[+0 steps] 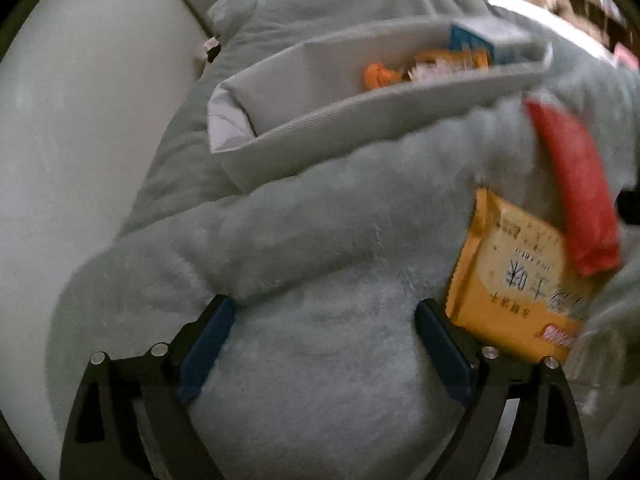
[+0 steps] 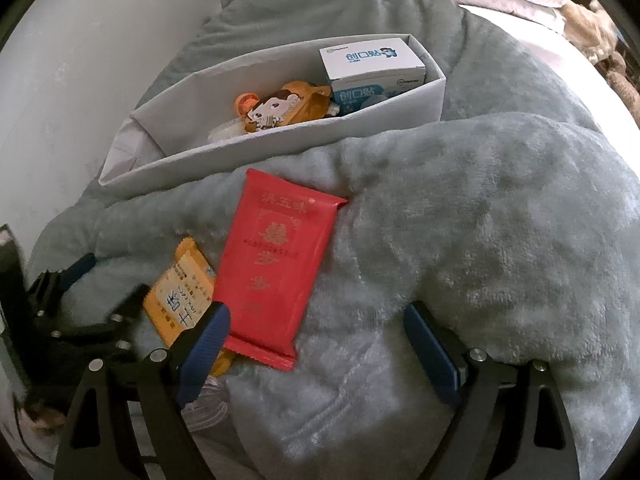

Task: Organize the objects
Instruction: 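Grasp the red packet with the right tool while the left tool grasps the yellow biscuit packet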

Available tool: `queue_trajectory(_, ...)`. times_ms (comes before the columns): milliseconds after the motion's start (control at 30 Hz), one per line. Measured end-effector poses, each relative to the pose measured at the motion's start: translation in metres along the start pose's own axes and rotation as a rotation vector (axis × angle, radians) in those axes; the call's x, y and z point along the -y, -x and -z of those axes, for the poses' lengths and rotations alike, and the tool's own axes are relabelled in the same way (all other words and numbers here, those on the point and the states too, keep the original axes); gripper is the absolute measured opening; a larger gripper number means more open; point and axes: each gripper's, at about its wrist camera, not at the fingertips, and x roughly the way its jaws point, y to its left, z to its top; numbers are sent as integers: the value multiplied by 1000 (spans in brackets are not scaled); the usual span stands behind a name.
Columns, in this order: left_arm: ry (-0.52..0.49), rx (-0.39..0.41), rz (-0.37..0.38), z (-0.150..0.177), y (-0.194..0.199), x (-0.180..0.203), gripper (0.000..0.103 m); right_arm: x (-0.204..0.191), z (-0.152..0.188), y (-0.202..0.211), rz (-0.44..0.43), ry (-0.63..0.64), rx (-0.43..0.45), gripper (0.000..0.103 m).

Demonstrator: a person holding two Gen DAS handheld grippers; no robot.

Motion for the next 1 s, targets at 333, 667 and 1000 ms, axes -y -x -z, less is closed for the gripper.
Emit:
queue_trajectory(333, -40, -17, 15, 8, -6, -6, 95, -3, 0, -1, 5, 7, -6, 90)
queue_trajectory(667, 121, 131, 210, 1, 9, -35, 90, -17, -8, 6, -28, 8, -10, 85)
queue_trajectory(1000, 201, 162, 303, 9, 25, -41, 90, 21, -40, -55, -126, -450, -221, 88)
